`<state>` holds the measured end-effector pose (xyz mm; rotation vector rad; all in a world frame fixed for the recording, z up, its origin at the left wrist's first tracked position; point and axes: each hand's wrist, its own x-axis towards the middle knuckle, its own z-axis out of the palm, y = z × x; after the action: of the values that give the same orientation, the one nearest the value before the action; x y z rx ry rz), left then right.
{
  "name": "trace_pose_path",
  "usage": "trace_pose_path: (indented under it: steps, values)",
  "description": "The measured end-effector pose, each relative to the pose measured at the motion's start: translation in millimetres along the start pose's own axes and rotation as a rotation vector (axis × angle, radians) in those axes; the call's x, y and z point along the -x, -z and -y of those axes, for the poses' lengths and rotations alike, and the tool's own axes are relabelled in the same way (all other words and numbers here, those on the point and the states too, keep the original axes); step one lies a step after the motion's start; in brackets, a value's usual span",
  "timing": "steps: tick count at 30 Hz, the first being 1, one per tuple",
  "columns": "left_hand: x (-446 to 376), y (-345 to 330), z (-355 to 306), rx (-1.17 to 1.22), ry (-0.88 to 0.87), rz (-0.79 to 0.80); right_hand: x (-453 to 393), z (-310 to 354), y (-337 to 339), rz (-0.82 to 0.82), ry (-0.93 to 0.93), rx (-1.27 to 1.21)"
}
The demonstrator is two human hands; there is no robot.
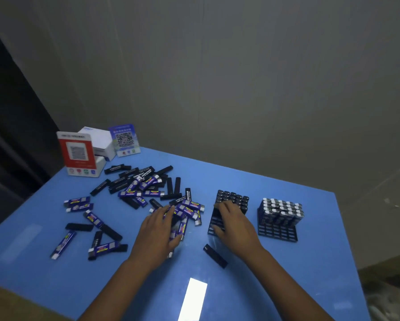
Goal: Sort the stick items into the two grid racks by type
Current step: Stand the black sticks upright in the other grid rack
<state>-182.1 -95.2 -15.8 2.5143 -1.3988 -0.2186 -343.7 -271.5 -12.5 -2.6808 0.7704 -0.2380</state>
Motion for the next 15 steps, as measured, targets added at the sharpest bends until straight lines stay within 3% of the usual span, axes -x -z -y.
trace_pose_path:
  steps: [8, 15]
  values:
    - [57, 16, 37, 0.024, 0.136, -0.007, 1, 42, -13, 0.076, 0.096, -0.068]
    - [55, 32, 80, 0.011, 0.199, -0.004, -26, 76, -21, 0.072, 0.136, -0.046]
